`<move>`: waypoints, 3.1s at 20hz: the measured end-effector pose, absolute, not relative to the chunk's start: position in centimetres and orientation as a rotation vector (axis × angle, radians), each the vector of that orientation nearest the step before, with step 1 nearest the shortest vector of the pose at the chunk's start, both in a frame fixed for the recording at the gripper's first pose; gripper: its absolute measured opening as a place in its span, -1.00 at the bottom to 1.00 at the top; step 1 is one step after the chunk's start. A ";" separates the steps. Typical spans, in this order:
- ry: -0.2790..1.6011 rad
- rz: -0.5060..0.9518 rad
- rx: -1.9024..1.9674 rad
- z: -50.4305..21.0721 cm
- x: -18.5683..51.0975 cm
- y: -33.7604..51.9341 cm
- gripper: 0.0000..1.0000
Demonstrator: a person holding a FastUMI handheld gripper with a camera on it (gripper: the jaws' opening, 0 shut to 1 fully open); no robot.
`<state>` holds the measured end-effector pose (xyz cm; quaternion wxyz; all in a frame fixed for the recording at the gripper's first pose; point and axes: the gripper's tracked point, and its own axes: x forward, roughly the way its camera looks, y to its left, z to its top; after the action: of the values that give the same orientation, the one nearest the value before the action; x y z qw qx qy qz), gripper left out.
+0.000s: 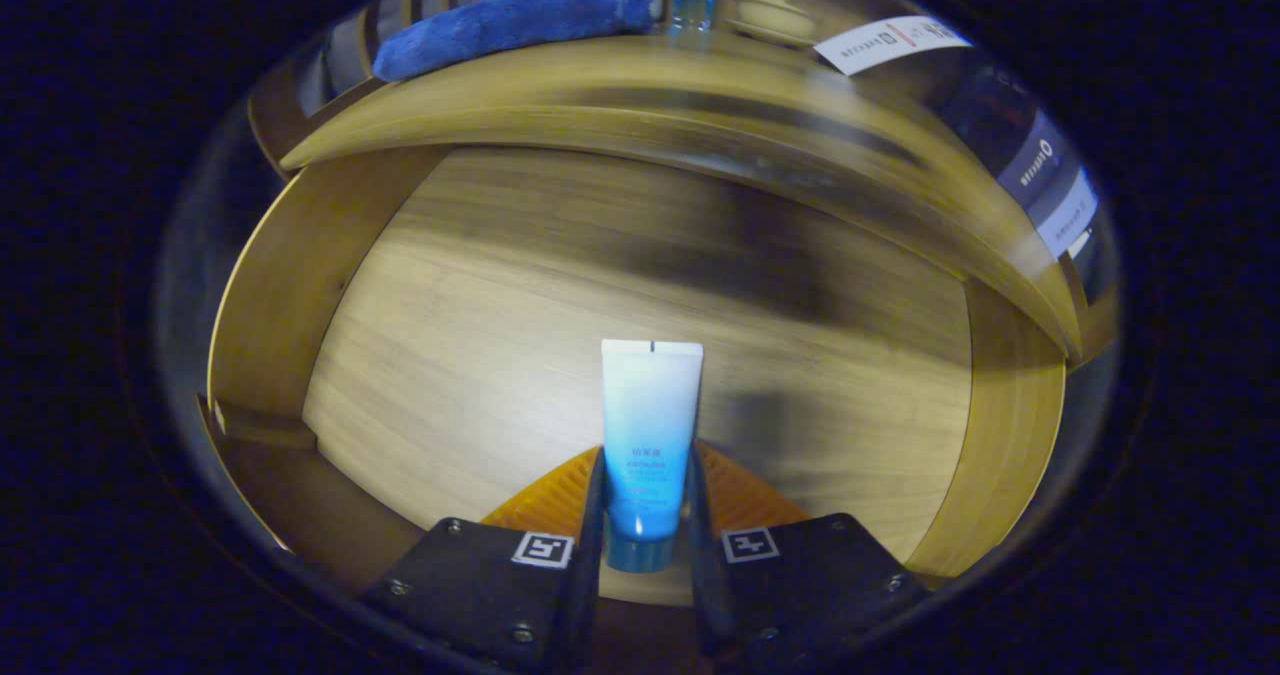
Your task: Pull open the drawer, take out the items inside it, and place them on the countertop above the cabinet.
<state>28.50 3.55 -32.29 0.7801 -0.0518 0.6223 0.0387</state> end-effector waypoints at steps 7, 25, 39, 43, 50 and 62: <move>1.232 0.156 -0.089 -28.7 28.6 5.3 -0.21; 0.901 -0.016 -0.079 -20.6 42.9 2.8 -0.21; 0.833 -0.154 0.005 -22.7 46.6 1.4 -0.14; 0.774 -0.148 0.032 -21.7 46.1 1.5 0.56; 0.571 -0.086 0.056 -15.1 40.0 2.7 0.96; 0.292 -0.049 0.019 -10.4 23.0 4.4 0.95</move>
<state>23.03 4.42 -10.40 0.9890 0.0094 0.1453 -0.0244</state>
